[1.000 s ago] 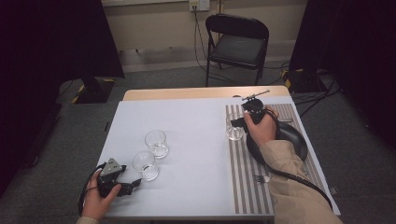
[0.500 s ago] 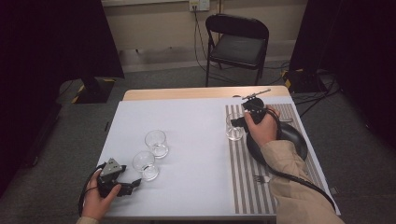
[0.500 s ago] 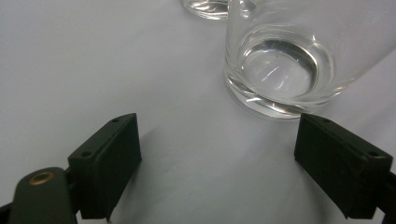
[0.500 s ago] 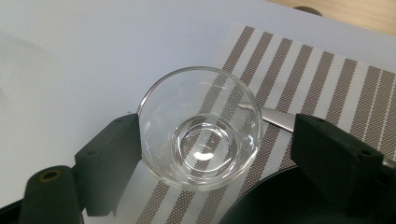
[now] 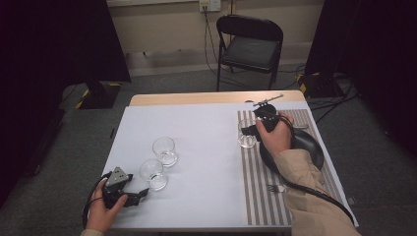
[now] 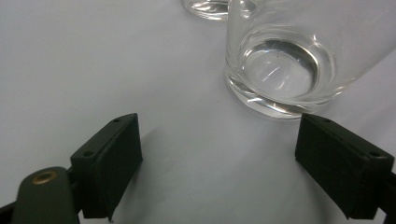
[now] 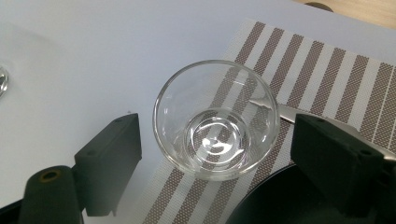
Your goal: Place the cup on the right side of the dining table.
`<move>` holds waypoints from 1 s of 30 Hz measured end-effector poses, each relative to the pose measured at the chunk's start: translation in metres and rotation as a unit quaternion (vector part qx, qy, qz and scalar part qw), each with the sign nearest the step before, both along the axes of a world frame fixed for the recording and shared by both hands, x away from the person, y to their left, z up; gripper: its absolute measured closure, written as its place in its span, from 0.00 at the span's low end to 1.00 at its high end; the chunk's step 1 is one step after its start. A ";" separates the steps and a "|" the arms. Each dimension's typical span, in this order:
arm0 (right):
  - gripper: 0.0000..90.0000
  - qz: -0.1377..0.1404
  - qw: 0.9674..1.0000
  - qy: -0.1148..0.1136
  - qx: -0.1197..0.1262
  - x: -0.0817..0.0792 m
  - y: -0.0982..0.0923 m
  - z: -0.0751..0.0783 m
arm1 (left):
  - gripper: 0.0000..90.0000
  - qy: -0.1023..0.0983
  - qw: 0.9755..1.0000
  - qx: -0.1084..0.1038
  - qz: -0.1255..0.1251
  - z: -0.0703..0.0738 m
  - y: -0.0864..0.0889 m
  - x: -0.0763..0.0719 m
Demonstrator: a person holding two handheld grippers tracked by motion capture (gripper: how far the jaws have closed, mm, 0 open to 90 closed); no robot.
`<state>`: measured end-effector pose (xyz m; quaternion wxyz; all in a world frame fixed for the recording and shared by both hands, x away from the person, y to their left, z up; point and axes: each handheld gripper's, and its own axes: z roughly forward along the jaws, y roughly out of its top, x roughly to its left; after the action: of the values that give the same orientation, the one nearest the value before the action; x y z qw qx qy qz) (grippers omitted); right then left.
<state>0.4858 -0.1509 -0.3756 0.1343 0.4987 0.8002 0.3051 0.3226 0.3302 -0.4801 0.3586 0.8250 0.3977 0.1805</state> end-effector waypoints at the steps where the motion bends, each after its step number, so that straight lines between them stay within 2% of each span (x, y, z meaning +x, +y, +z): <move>1: 0.17 0.000 1.000 0.000 -0.001 -0.001 0.000 0.000 | 0.15 0.000 1.000 0.001 0.000 0.000 0.000 0.000; 13: 0.17 0.006 1.000 0.004 0.007 -0.008 -0.005 0.002 | 0.15 0.001 1.000 0.001 0.000 0.000 0.000 0.000; 30: 0.17 0.018 1.000 0.000 0.004 -0.019 0.003 0.003 | 0.15 0.001 1.000 0.001 0.000 0.000 0.000 0.000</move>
<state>0.4668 -0.1481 -0.3723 0.1267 0.4849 0.8076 0.3107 0.3229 0.3305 -0.4799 0.3574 0.8257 0.3977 0.1799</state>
